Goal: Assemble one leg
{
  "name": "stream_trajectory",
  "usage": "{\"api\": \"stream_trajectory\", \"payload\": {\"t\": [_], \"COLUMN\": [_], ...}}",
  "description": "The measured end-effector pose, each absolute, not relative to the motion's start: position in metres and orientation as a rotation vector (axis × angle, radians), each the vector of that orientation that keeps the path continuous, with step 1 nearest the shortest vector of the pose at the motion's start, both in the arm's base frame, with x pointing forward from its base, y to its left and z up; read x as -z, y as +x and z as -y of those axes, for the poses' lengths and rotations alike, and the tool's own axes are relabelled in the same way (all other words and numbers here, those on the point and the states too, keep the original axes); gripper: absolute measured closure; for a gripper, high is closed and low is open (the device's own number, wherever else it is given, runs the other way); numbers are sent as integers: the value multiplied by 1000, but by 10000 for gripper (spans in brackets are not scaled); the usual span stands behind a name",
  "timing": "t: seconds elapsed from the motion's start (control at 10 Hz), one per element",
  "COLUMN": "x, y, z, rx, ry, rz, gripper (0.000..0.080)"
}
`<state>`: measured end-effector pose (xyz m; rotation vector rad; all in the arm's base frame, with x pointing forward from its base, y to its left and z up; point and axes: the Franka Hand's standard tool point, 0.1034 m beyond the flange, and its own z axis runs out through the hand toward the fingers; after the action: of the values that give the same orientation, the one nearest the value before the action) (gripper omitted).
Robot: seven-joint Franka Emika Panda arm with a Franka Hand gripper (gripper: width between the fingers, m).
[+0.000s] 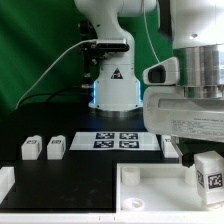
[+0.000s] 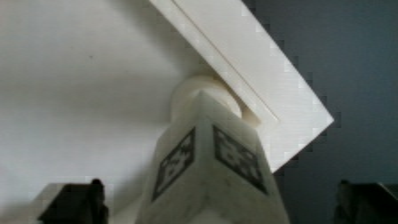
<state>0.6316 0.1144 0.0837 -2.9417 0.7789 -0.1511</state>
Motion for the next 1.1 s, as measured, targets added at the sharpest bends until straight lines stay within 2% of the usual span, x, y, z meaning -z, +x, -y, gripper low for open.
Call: {"api": "stream_trajectory", "payload": {"t": [0.3,0.4,0.5,0.6,0.7,1.1], "x": [-86,-86,-85,-85,-84,-82], "y": [635,634,634,634,633,633], "z": [-114,-115,-116,-117,-114,-109], "rx": [247,240,234,223,214,114], "ry": [-3070,-3047,-3020,-2975,-2939,-2595], "rz": [-189,-339,-466,-646,-784,-1584], "gripper": [150,252,387,387,504,504]}}
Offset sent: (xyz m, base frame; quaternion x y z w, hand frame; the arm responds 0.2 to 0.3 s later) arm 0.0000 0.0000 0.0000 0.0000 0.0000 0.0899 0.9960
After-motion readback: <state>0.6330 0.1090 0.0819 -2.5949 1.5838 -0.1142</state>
